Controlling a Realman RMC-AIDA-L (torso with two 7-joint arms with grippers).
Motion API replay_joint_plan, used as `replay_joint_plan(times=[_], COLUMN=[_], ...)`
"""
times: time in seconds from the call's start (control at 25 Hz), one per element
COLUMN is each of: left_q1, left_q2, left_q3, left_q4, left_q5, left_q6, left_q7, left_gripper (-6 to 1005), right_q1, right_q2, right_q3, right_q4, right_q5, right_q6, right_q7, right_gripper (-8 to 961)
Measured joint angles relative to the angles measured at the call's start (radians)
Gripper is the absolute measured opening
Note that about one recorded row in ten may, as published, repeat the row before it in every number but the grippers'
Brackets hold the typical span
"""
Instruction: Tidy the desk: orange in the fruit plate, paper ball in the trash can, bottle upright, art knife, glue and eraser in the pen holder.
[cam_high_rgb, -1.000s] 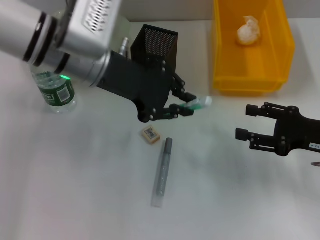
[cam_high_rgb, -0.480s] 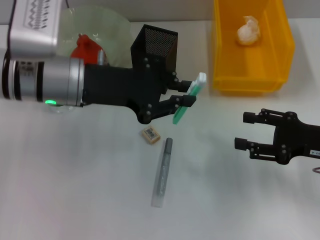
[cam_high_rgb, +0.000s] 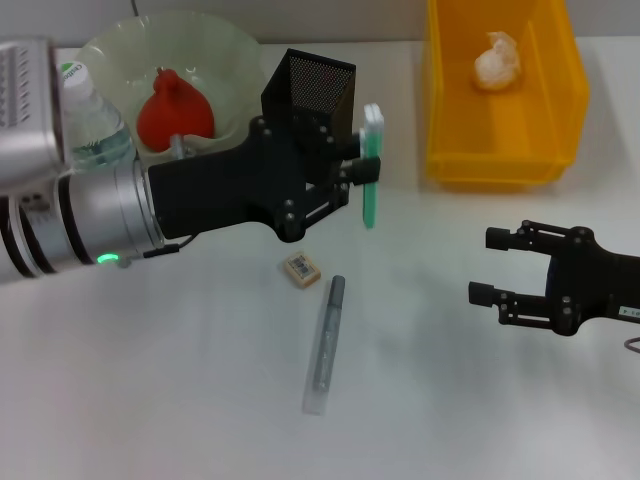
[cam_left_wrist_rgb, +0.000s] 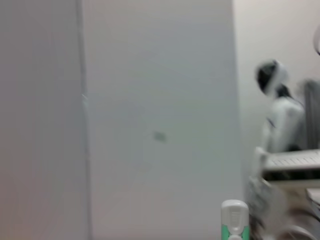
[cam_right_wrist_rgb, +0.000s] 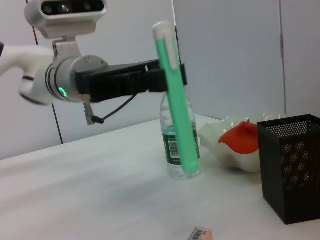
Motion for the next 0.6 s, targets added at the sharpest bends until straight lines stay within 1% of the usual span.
replay_joint_plan(times=[0.04, 0.08, 0.12, 0.16, 0.24, 0.28, 0.36, 0.4, 0.44, 0.48, 0.52, 0.6], left_q1=[0.000, 0.000, -0.005, -0.009, -0.009, -0.014, -0.014, -0.044, -0.044, -0.058, -0.082, -0.105], left_q2=[-0.001, -0.001, -0.003, -0.004, -0.004, -0.004, -0.004, -0.004, -0.004, -0.004, -0.004, -0.005], left_q3=[0.002, 0.002, 0.005, 0.004, 0.004, 0.003, 0.003, 0.001, 0.001, -0.006, -0.032, -0.088], left_q4=[-0.040, -0.040, -0.114, -0.145, -0.145, -0.186, -0.186, -0.339, -0.339, -0.384, -0.452, -0.517], left_q5=[-0.037, -0.037, -0.105, -0.135, -0.135, -0.178, -0.178, -0.328, -0.328, -0.366, -0.421, -0.443], left_q6=[0.000, 0.000, -0.001, -0.002, -0.002, -0.003, -0.003, -0.006, -0.006, -0.009, -0.015, -0.019], left_q7=[0.028, 0.028, 0.075, 0.095, 0.095, 0.125, 0.125, 0.251, 0.251, 0.280, 0.323, 0.360], left_gripper=[204, 204, 204, 204, 205, 205, 205, 205, 205, 205, 205, 205], right_q1=[0.000, 0.000, 0.000, 0.001, 0.003, 0.003, 0.002, 0.001, 0.000, -0.001, -0.001, -0.001], right_q2=[0.001, 0.002, 0.002, 0.003, 0.003, 0.006, 0.008, 0.010, 0.014, 0.016, 0.018, 0.022], right_q3=[0.000, 0.000, 0.000, 0.000, 0.000, 0.000, 0.000, -0.001, -0.001, -0.001, -0.001, -0.001], right_q4=[0.001, 0.002, 0.003, 0.004, 0.005, 0.006, 0.006, 0.005, 0.004, 0.003, 0.003, 0.004], right_q5=[0.001, 0.003, 0.003, 0.004, 0.005, 0.006, 0.006, 0.006, 0.006, 0.006, 0.007, 0.007], right_q6=[0.000, 0.000, 0.000, 0.000, 0.000, 0.000, 0.000, 0.000, 0.000, 0.000, 0.001, 0.006], right_q7=[-0.006, -0.011, -0.014, -0.017, -0.019, -0.019, -0.019, -0.019, -0.020, -0.020, -0.021, -0.021], right_gripper=[743, 743, 743, 742, 742, 742, 742, 742, 742, 742, 742, 741])
